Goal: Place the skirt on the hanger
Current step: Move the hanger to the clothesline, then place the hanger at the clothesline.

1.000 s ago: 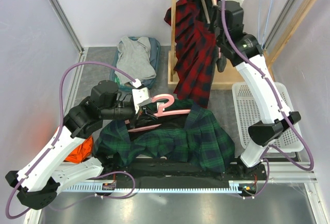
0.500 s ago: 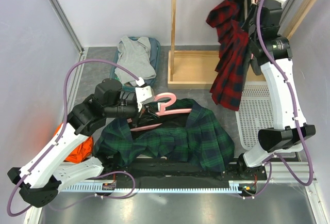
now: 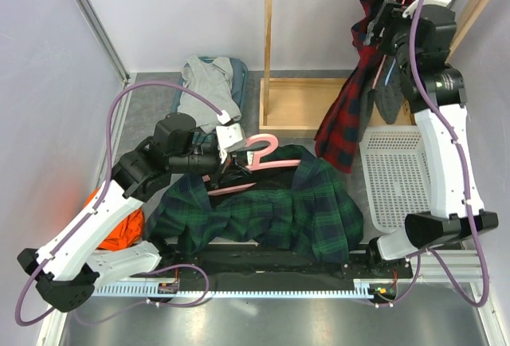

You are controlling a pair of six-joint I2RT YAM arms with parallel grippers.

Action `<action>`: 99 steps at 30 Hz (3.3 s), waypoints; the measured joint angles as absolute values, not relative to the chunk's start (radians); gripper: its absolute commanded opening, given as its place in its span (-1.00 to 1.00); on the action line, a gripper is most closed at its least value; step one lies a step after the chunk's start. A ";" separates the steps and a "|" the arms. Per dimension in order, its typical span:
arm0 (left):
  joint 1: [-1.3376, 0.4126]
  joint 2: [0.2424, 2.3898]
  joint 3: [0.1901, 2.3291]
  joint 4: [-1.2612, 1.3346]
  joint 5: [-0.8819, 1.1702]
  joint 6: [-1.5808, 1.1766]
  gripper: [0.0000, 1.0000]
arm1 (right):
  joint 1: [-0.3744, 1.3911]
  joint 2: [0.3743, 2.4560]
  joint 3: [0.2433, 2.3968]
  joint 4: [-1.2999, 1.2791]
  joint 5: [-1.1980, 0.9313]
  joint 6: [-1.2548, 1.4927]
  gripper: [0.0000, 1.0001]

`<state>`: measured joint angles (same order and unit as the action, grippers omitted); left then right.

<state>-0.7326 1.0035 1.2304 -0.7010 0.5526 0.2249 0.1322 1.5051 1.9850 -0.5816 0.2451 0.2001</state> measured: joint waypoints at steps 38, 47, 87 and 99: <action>-0.733 0.959 1.316 -0.765 0.556 0.226 -0.96 | 0.732 1.084 1.319 -0.583 -0.670 -0.054 0.57; -0.733 0.950 1.316 -0.805 0.608 0.228 -0.97 | 0.751 1.123 1.319 -0.629 -0.607 -0.147 -0.26; -0.727 0.833 1.370 -0.567 -0.256 0.041 0.99 | 0.757 0.947 1.217 -0.568 -0.195 -0.041 -1.00; -0.727 0.826 1.352 -0.517 -0.369 -0.009 0.99 | 0.757 0.889 1.304 -0.633 -0.054 -0.027 -1.00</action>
<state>-0.7269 0.8265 1.3521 -0.5167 -0.3691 -0.0093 0.7570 0.8894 1.3041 -0.6327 -0.0544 -0.0269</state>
